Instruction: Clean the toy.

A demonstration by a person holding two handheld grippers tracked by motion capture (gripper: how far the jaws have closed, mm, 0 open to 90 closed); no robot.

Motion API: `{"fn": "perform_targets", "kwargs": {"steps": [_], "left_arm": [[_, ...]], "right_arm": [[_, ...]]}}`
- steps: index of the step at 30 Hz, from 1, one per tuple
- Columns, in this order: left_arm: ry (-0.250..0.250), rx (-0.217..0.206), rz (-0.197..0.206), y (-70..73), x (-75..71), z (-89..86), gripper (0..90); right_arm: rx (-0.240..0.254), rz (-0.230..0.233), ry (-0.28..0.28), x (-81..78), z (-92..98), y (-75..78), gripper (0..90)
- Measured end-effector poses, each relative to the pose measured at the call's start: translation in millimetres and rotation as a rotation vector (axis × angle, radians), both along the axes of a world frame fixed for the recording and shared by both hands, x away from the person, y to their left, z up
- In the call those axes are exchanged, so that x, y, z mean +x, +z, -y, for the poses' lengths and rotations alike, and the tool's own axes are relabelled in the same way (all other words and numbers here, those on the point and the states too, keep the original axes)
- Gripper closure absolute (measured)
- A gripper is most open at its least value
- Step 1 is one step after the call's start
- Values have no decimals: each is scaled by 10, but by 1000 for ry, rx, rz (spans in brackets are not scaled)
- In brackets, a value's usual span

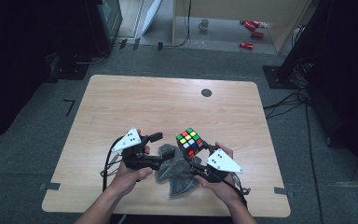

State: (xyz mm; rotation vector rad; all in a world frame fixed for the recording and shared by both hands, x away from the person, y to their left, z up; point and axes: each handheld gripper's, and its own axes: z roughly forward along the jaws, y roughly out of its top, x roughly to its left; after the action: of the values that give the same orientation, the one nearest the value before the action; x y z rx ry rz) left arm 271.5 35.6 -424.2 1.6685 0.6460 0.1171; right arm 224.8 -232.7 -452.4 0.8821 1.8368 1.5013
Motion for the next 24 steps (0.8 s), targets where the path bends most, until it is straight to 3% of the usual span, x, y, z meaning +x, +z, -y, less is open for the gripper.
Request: {"fn": "perform_targets", "kwargs": {"steps": [4, 13, 17, 22, 24], "left_arm": [[-10, 66, -32, -159, 39, 22, 148], [-71, 364, -13, -575, -55, 423, 143], [-71, 424, -44, -703, -39, 499, 143], [-82, 469, -56, -758, -33, 563, 157], [-77, 508, -48, -787, -47, 599, 166]], "right_arm": [[2, -8, -18, 31, 152, 6, 341], [31, -38, -35, 89, 378, 2, 341], [34, -46, -28, 96, 407, -2, 341], [29, -50, -16, 98, 394, -9, 341], [28, -53, -15, 98, 383, -13, 341]]}}
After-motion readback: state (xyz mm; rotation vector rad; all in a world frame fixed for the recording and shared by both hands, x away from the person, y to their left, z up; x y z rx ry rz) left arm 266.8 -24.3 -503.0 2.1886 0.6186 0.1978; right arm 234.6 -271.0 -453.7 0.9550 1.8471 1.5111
